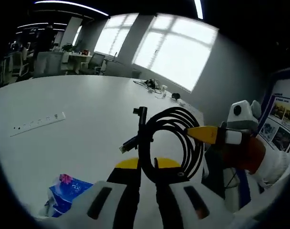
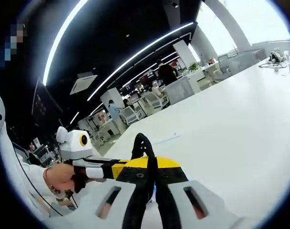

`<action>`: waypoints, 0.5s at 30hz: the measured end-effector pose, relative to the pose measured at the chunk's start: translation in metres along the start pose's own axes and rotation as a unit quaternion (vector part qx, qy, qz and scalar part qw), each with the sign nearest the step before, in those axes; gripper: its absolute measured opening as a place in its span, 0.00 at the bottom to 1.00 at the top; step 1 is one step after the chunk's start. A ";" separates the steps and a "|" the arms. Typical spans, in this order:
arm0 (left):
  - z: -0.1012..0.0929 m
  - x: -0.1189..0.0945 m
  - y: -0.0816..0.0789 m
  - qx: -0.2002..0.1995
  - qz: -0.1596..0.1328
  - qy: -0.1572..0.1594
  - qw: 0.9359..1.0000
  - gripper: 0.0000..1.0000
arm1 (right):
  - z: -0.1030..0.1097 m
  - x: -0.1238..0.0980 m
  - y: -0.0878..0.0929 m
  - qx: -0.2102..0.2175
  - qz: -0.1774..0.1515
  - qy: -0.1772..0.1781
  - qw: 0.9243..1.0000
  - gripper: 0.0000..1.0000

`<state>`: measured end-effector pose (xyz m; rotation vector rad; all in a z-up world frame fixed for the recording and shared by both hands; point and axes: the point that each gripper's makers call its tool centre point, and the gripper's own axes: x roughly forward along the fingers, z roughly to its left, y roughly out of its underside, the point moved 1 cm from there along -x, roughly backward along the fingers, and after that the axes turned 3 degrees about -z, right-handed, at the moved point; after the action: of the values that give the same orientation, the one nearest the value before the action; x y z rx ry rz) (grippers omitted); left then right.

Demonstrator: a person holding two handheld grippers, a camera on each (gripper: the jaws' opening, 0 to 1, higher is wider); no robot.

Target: Arrange the tabletop items into an orderly group along one side of the table until the central work area is clear of visible clutter.

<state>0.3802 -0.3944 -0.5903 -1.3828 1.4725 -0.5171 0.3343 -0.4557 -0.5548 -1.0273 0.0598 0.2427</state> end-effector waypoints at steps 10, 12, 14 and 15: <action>0.010 0.039 0.013 0.008 0.050 -0.003 0.999 0.06 | -0.036 0.005 0.015 0.015 0.015 0.054 0.998 0.00; 0.012 0.045 0.017 0.011 0.060 -0.003 0.998 0.06 | -0.045 0.007 0.018 0.021 0.017 0.063 0.998 0.00; 0.013 0.052 0.021 0.007 0.071 -0.004 0.997 0.06 | -0.054 0.008 0.022 0.027 0.019 0.074 0.997 0.00; 0.015 0.056 0.023 0.005 0.077 -0.005 0.997 0.06 | -0.057 0.009 0.023 0.031 0.019 0.076 0.996 0.00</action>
<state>0.3914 -0.4345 -0.6365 -1.2492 1.5518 -0.4187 0.3411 -0.4912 -0.6050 -0.9817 0.2236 0.1962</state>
